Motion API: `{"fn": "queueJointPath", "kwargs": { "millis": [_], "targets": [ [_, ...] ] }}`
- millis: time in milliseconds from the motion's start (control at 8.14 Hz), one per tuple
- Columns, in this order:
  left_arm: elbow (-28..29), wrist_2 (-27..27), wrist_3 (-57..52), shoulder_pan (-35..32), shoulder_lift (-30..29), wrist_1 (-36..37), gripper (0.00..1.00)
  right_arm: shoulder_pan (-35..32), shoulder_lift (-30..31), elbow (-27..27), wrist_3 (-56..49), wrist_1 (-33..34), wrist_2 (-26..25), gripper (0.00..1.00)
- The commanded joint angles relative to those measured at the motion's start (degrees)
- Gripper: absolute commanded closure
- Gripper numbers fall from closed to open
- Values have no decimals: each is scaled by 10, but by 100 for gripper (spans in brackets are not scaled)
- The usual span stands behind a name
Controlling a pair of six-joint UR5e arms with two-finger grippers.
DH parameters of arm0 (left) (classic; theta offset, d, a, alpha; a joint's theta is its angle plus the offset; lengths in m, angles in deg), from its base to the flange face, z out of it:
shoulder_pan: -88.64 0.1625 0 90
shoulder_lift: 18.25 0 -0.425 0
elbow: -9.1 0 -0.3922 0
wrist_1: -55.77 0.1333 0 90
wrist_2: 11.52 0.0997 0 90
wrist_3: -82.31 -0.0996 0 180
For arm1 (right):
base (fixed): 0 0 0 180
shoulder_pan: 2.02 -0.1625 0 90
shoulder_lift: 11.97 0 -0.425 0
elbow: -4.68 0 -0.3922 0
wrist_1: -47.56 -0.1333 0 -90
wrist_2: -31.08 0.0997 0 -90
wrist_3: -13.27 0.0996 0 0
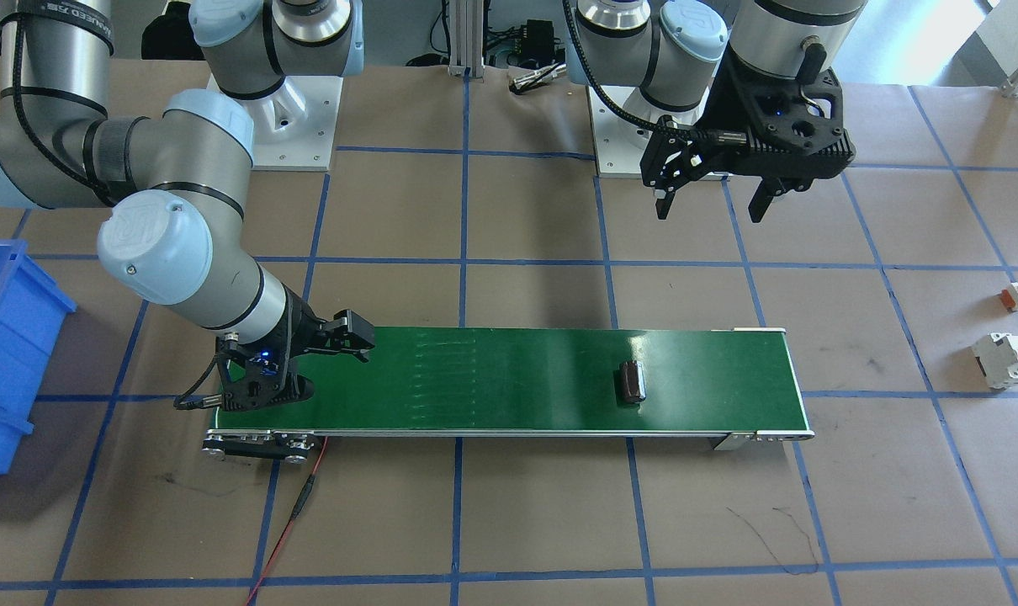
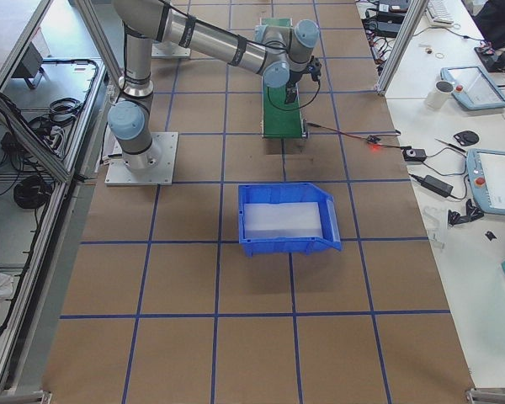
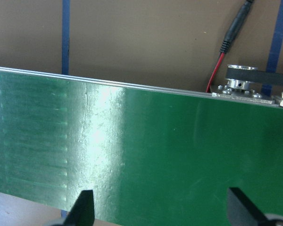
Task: Move capacitor from left to right
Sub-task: 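Hold the right gripper open over the belt as the capacitor rides toward it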
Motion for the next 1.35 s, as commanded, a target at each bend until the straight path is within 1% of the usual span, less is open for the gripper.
{"fn": "queueJointPath", "kwargs": {
  "millis": [0,123,246,368,737,860,1105,1228],
  "targets": [
    [1,-18,0,2,-2,-1,0,0,0,-2,0,-2,-3,0],
    [1,-18,0,2,-2,-4,0,0,0,-2,0,-3,-6,0],
    [5,-19,0,2,-1,-29,0,-1,0,-2,-1,-2,1,0],
    [15,-18,0,1,-2,-33,0,0,-2,-2,0,-1,2,0],
    [16,-19,-1,0,1,-33,0,-1,-13,-2,4,20,4,0],
    [16,-19,-1,0,0,-33,0,0,-19,-2,57,26,9,0],
    [16,-19,-1,1,0,-33,0,0,-20,-2,65,28,14,0],
    [16,-19,-1,0,-1,-33,0,0,-22,-2,65,28,28,0]
  ]
}}
